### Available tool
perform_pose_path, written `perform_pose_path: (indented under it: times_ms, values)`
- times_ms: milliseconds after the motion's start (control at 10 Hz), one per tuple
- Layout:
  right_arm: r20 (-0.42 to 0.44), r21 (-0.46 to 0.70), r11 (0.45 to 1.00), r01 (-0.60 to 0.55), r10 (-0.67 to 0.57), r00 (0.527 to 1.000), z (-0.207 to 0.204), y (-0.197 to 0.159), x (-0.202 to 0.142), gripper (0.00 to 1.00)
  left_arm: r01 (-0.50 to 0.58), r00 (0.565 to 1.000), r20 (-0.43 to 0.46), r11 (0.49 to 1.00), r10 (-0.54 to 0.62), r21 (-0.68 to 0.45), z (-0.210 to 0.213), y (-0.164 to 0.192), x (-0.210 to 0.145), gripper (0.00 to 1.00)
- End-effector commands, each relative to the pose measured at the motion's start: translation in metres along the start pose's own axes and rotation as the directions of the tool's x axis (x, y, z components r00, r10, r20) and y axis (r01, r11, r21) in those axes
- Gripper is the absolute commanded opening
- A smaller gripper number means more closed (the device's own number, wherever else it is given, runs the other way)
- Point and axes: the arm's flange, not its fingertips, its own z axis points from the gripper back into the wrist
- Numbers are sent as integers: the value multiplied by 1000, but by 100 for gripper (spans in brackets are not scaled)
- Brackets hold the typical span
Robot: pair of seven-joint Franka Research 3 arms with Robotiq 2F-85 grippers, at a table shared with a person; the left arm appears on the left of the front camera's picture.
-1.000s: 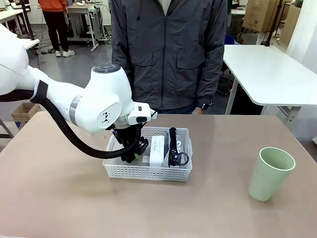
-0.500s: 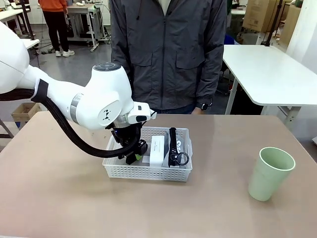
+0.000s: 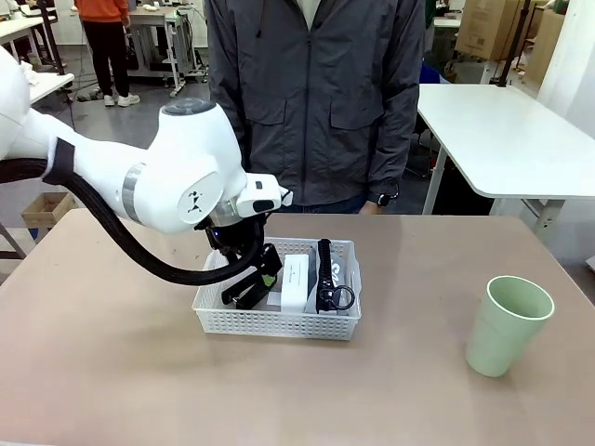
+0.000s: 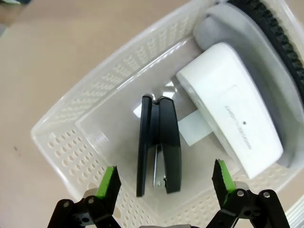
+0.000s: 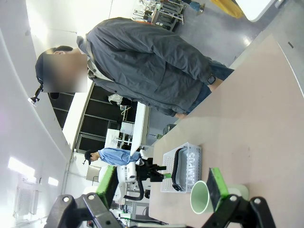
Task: Efficiently arrange items inside the basket to fit them all.
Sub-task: Pick up the Stapler and place it inside the Organizing basket.
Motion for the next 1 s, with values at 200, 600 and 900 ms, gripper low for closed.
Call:
perform_pose_path:
  times_ms: [200, 600, 900]
  values:
    - [14, 27, 999, -25, 25, 1000, -1, 0, 2, 100, 34, 991, 132, 980, -8, -196, 115, 20, -81, 100]
    - [14, 27, 999, -25, 25, 1000, -1, 0, 2, 100, -192, 848, 278, 751, 451, -631, 187, 122, -217, 100]
    - [14, 27, 999, -25, 25, 1000, -1, 0, 2, 100, -109, 522, 349, 466, 779, -878, 183, 197, -337, 100]
